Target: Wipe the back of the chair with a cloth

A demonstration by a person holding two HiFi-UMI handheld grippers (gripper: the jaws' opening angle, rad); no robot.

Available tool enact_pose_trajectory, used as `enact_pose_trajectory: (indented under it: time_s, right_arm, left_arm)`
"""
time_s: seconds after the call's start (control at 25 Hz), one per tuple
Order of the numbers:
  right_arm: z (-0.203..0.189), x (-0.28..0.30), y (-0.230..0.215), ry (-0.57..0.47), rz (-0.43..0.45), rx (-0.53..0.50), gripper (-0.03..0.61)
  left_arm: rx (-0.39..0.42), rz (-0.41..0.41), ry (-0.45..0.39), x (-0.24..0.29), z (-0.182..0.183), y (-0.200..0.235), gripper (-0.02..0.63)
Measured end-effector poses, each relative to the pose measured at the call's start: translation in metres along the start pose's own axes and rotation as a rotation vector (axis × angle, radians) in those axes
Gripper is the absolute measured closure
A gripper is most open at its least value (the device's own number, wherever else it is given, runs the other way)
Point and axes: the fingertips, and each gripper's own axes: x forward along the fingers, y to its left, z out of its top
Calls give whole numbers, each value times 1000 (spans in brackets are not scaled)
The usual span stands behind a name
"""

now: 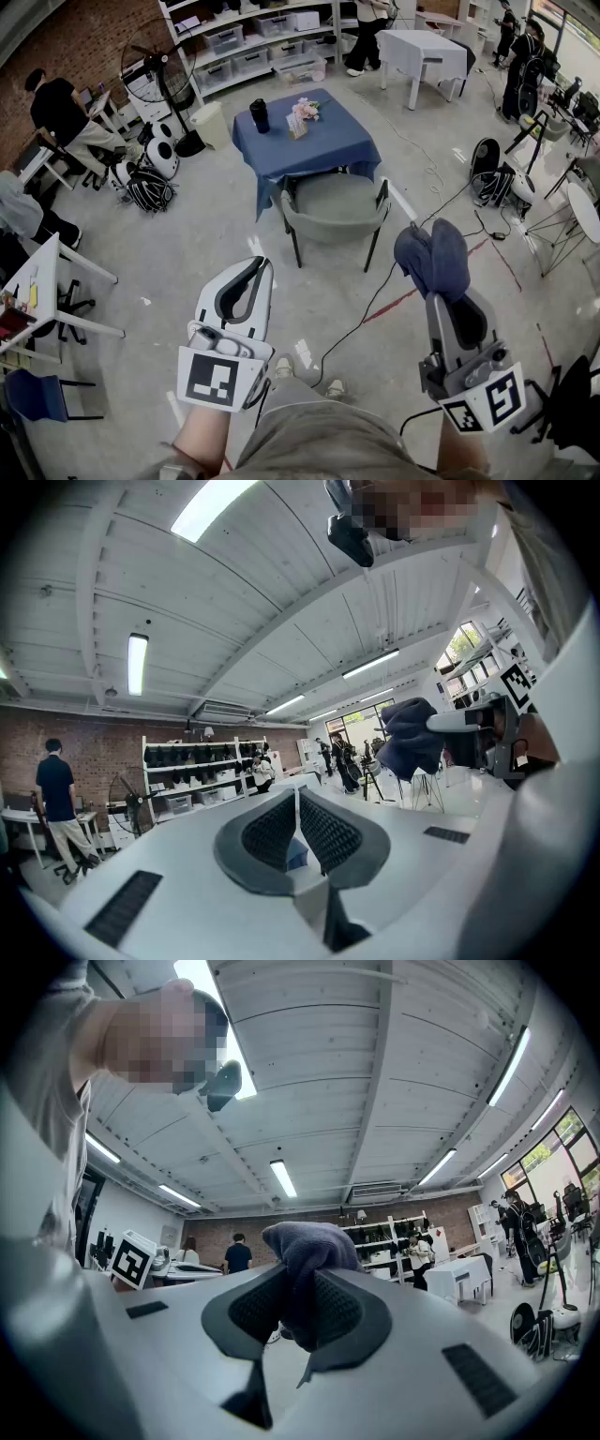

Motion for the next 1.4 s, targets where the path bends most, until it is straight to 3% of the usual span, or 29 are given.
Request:
enact_pose_trajectory:
  time_s: [0.68, 0.88, 0.96, 1.0, 1.4]
  right_arm:
    - [1, 2, -8, 12, 33, 5, 497]
    - [-4, -1, -18, 19, 45, 3, 497]
    - [-6, -3, -21, 24, 48, 5, 497]
    - [-7, -4, -23, 27, 49, 6, 497]
    - [-19, 4, -44, 22, 48, 4, 497]
  left_arm:
    - [15, -10, 8, 2, 3, -10, 584]
    - [-2, 29, 2, 6, 1, -14, 578]
    - [-26, 34, -9, 8, 4, -14, 489]
    - [-17, 36, -21, 9, 6, -13, 476]
    - [-5, 52, -21, 27, 0, -3, 462]
